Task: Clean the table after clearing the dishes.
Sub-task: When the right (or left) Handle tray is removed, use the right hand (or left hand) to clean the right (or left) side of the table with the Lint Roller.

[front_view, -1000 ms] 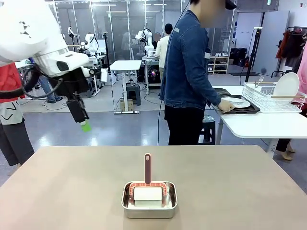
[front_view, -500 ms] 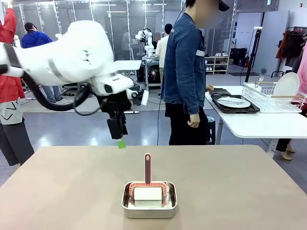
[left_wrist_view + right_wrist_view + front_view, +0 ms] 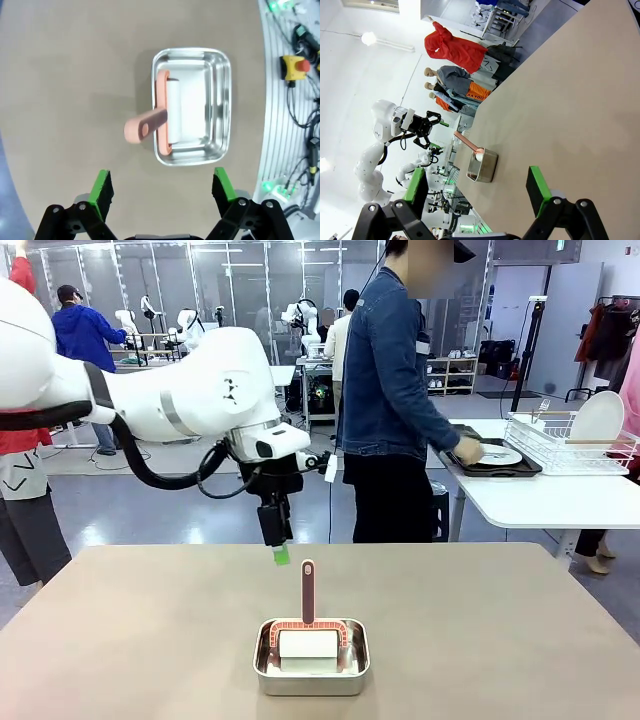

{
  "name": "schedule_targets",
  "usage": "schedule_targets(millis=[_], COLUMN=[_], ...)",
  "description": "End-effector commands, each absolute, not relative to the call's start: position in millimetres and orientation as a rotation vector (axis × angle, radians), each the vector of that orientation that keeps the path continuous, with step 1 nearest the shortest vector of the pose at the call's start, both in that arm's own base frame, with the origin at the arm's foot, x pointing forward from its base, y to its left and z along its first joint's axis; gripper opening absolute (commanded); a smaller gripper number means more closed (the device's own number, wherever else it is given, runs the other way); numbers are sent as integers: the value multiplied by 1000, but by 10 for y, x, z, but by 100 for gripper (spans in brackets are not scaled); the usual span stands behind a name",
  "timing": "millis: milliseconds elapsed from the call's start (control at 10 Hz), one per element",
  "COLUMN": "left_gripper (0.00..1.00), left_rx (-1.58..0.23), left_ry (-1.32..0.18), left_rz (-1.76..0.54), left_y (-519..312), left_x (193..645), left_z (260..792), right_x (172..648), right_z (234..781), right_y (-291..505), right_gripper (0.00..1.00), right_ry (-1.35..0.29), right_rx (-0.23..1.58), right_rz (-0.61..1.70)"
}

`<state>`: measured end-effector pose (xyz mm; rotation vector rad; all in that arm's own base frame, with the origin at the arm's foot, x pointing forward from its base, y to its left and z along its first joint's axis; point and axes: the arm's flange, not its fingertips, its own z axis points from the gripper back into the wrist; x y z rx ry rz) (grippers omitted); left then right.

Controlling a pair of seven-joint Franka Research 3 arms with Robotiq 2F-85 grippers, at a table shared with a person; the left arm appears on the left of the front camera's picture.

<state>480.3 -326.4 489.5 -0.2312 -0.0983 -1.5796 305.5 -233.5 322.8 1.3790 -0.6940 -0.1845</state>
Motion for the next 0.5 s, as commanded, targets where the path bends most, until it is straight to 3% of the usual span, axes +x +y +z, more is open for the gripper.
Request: schedule_targets(millis=[0,400], left_gripper=[100,100], left_rx=[-211,-244], left_ry=[-99,-22], left_rz=[-1562,-1558], left_y=[-3420,-3581], left_x=[4892,4994], left_z=[4870,4689], right_x=[3043,3043], right_z=[3252,3252], right_y=[-2327,-2327], right_gripper=[100,100], right_ry=[-713,-713], right_rx=[1390,1390], right_rz=[-185,-185])
